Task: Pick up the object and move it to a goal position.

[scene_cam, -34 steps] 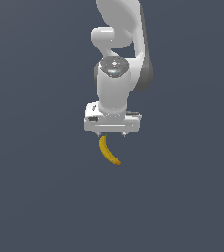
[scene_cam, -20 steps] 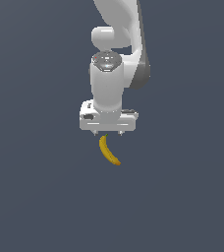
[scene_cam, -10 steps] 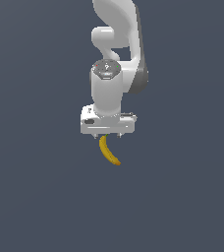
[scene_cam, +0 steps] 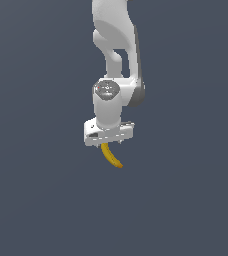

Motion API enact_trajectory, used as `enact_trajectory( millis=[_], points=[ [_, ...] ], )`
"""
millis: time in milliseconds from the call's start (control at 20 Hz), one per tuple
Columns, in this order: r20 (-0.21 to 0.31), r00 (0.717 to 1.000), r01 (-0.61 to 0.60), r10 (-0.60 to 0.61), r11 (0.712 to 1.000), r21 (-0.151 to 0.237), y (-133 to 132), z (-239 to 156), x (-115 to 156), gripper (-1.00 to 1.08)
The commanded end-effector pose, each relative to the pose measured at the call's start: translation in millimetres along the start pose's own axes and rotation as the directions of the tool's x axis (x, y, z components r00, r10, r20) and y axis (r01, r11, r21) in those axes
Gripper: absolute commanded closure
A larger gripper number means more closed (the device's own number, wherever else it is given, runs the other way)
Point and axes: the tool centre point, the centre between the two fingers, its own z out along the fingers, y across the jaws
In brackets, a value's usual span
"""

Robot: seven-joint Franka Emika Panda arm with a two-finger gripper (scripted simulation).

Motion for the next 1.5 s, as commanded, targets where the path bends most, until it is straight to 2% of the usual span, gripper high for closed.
enact_trajectory(
  millis=[0, 450, 800, 1450],
  points=[
    [0.000, 0.999, 0.045, -0.045, 0.999, 0.003, 0, 14, -3, -0.92],
    [0.000, 0.992, 0.126, -0.126, 0.992, 0.011, -1, 39, -9, -0.92],
    [0.001, 0.992, 0.124, -0.124, 0.992, 0.011, -1, 45, -9, -0.92],
    [0.000, 0.992, 0.128, -0.128, 0.992, 0.012, -2, 90, -10, -0.92]
  ],
)
